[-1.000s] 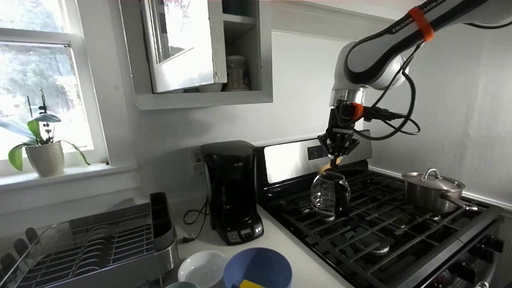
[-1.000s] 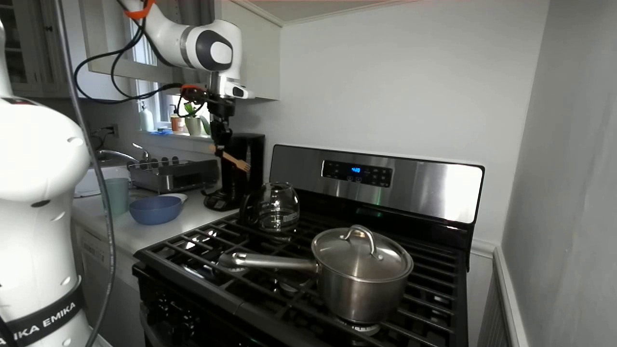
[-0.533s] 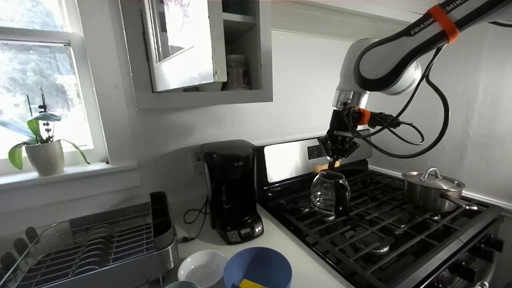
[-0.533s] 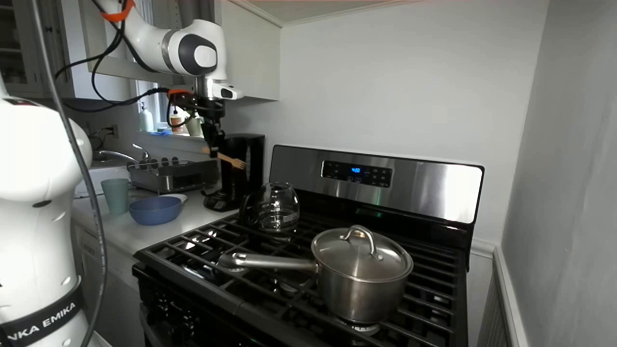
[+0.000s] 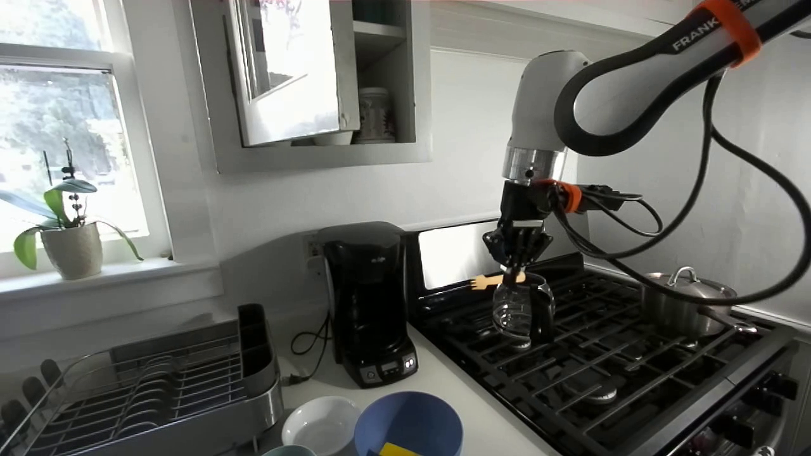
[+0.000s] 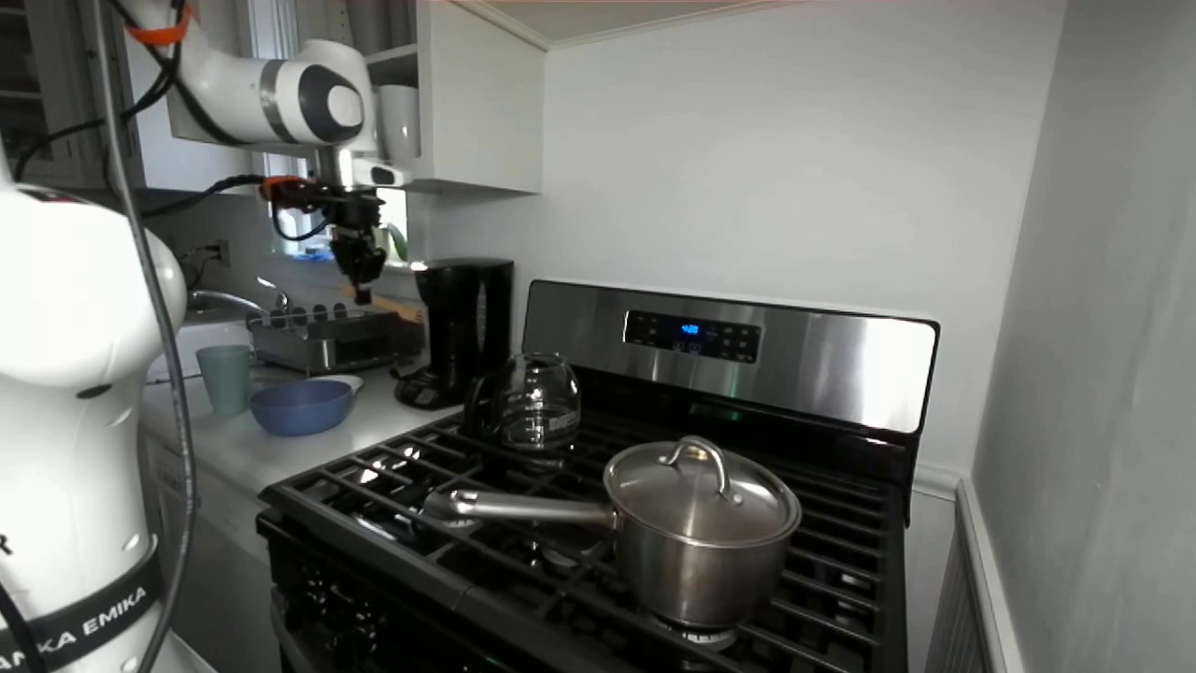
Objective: Pick up the wooden fork and mix the contents of the kettle, put the wooden fork back on the blue bowl
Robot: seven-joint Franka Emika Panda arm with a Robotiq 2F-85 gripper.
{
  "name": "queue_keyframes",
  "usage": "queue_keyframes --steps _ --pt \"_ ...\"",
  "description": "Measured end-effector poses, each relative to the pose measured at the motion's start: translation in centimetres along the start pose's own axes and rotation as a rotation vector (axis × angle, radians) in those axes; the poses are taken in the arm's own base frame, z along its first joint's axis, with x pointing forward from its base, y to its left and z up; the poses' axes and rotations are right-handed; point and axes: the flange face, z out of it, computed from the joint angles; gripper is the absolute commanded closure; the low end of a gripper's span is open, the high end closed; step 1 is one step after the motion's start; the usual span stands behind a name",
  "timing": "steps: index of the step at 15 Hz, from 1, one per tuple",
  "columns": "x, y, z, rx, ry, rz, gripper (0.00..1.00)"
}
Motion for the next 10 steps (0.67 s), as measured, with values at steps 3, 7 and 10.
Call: queue_keyframes --steps 3,7,10 --pt "-4.6 -6.0 0.4 -0.072 -0.008 -0.153 0.99" --pt "-8.3 -10.3 1.4 -0.239 0.028 -0.314 0.99" --pt "-9.3 -12.4 3.1 -0.361 0.103 -0.449 0.99"
